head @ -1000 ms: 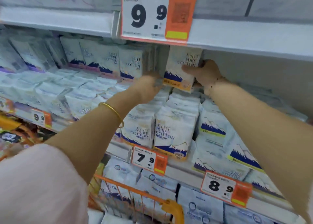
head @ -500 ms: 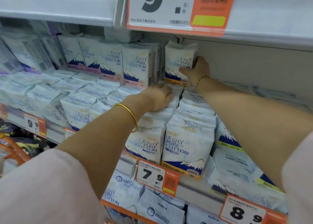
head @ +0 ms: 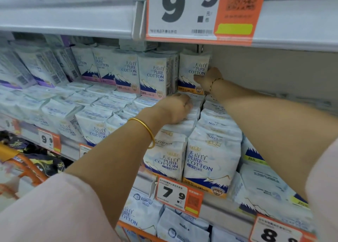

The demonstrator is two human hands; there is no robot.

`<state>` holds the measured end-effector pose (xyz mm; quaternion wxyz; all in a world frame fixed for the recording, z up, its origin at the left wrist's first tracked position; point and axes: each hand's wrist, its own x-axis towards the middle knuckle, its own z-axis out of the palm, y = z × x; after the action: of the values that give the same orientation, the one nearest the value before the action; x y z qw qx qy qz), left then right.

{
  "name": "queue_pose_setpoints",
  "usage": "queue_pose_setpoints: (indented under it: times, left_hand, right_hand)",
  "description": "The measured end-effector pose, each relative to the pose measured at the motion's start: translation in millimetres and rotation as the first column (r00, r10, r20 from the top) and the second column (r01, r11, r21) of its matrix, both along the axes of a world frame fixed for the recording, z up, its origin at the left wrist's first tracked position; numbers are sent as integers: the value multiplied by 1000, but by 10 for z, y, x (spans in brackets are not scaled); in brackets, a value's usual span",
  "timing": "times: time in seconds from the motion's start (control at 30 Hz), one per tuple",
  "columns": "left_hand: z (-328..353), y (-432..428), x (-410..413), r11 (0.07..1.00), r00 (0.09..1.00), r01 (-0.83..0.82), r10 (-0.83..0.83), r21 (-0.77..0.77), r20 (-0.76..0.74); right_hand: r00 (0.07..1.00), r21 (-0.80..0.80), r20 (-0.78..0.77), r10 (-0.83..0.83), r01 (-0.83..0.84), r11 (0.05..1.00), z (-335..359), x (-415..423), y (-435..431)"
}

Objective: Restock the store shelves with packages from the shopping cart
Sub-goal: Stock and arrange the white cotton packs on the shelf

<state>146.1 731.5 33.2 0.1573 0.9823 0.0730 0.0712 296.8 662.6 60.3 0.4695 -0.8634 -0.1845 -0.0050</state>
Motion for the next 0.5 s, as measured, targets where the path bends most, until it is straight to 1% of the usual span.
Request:
queue_pose_setpoints:
  times: [0.1, 0.2, 0.23, 0.27, 0.3, 0.33, 0.37, 0.43, 0.5]
  left_hand:
    - [90, -27, -190, 999, 998, -7, 10, -49, 60]
    - [202, -61, -597, 995, 989, 1, 14, -100, 149]
    - [220, -79, -794, 992, 983, -6, 29, -129, 182]
    - [219, -79, -997, 986, 973, -20, 58, -166, 225]
    - [207, -74, -1212, 977, 957, -36, 94, -209, 273]
    - [163, -67, -1437, 963, 939, -54, 139, -265, 315]
    - [103, -71, -1672, 941, 918, -72, 192, -330, 348]
    - [-109, -84, -2126, 887, 876, -143, 320, -439, 361]
    - [-405, -117, -2514, 841, 847, -247, 428, -481, 315]
  right_hand:
    - [993, 18, 26, -117, 117, 993, 46, -243, -145]
    - [994, 89, 70, -89, 83, 993, 176, -900, -394]
    - [995, 132, 88, -47, 35, 991, 180, -1215, -491]
    - [993, 217, 112, 32, -56, 975, 146, -1555, -590]
    - [981, 314, 144, 130, -170, 934, 77, -1893, -683]
    - [960, 370, 169, 224, -273, 888, -23, -2244, -793]
    - [932, 373, 176, 317, -361, 854, -152, -2544, -880]
    - [869, 299, 119, 480, -493, 817, -496, -3012, -985]
    - [842, 179, 40, 537, -535, 826, -913, -3295, -1036]
